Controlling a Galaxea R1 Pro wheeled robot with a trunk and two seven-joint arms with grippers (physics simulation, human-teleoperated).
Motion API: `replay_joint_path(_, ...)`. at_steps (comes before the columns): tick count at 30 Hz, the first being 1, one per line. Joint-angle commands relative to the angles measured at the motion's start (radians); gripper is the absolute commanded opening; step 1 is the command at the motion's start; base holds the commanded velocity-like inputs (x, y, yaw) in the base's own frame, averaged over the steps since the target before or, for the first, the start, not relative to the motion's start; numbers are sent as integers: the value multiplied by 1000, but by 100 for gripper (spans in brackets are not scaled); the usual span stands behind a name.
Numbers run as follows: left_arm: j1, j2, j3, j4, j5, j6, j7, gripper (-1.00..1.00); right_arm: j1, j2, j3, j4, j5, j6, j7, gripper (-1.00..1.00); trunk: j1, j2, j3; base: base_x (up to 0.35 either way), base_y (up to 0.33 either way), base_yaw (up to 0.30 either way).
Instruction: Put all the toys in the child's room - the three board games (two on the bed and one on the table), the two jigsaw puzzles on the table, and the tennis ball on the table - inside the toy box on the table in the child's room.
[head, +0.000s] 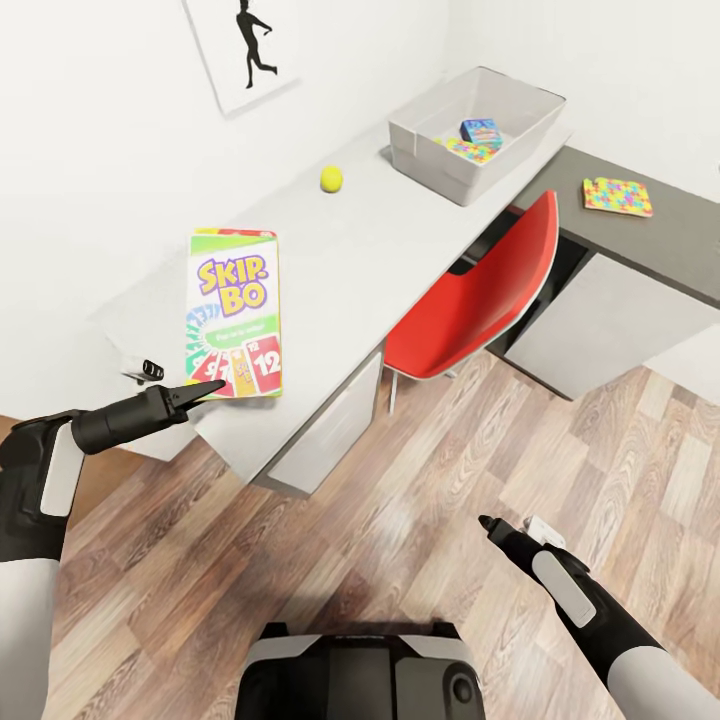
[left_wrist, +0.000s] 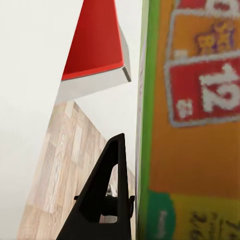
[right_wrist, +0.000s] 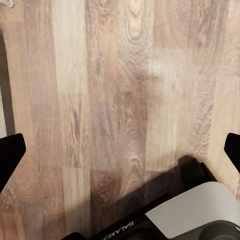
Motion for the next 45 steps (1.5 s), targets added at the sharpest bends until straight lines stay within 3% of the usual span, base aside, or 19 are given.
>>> replay_joint_path(1, -1, 0, 0, 0, 1, 7, -2, -100, 0, -1, 5, -2, -8, 1, -9, 100, 1, -2, 0, 0, 0, 0)
replay_joint_path(7, 0, 0, 0, 0, 2, 7, -2, -100, 0, -1, 5, -2, -8, 1, -9, 100, 1, -2, 10, 0, 0, 0)
replay_joint_path(15, 0, 0, 0, 0, 2, 7, -1, -100, 0, 22, 5, -2, -6, 1, -9, 100, 1, -2, 23, 0, 0, 0)
replay_joint_path(45, 0, 0, 0, 0, 2, 7, -2, -100, 0, 23, 5, -2, -5, -1, -9, 100, 1, -2, 72, 0, 0, 0)
